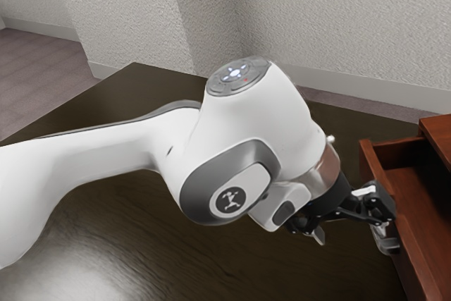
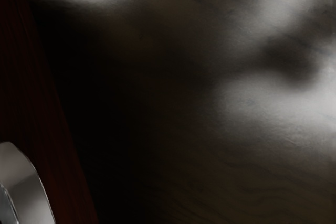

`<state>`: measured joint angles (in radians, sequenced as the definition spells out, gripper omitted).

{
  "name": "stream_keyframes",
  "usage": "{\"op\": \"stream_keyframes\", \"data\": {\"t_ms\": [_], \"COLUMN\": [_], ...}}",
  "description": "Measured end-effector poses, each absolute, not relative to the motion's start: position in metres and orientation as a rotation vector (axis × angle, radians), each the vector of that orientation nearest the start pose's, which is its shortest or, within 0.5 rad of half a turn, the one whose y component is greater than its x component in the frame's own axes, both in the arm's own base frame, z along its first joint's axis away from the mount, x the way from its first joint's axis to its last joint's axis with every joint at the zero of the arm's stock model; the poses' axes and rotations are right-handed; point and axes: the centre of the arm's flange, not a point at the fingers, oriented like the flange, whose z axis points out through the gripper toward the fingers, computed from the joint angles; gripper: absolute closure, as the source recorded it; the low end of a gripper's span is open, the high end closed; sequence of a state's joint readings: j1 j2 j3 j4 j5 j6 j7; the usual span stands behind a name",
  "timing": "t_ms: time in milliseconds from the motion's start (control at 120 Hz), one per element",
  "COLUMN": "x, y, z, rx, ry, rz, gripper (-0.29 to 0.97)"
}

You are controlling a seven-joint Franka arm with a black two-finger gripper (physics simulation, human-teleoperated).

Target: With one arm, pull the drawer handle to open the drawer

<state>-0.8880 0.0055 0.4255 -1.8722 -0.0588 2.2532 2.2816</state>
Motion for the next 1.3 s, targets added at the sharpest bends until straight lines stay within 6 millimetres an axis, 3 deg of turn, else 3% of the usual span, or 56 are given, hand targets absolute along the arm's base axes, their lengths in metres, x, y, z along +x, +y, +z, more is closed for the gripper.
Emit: {"op": "stream_keyframes", "data": {"t_ms": [167,367,708,750,817,892,958,1033,1150,1300], "x": [0.521,0.515,0.487,0.483,0.474,0.471,0.485,0.507,0.517,0.521], "y": [-0.254,-0.213,-0.176,-0.173,-0.161,-0.15,-0.112,-0.052,0.034,0.107], "z": [0.543,0.542,0.55,0.56,0.591,0.642,0.703,0.731,0.734,0.713], "rx": [-0.596,-0.644,-0.633,-0.625,-0.616,-0.615,-0.724,-0.962,-1.391,-1.885], "ry": [2.79,2.78,2.772,2.759,2.714,2.643,2.55,2.484,2.371,2.149], "rz": [-0.388,-0.378,-0.399,-0.422,-0.491,-0.558,-0.598,-0.574,-0.471,-0.296], "gripper": [0.01,0.03,0.07,0.15,0.11,0.07,0.05,0.04,0.02,0.01]}}
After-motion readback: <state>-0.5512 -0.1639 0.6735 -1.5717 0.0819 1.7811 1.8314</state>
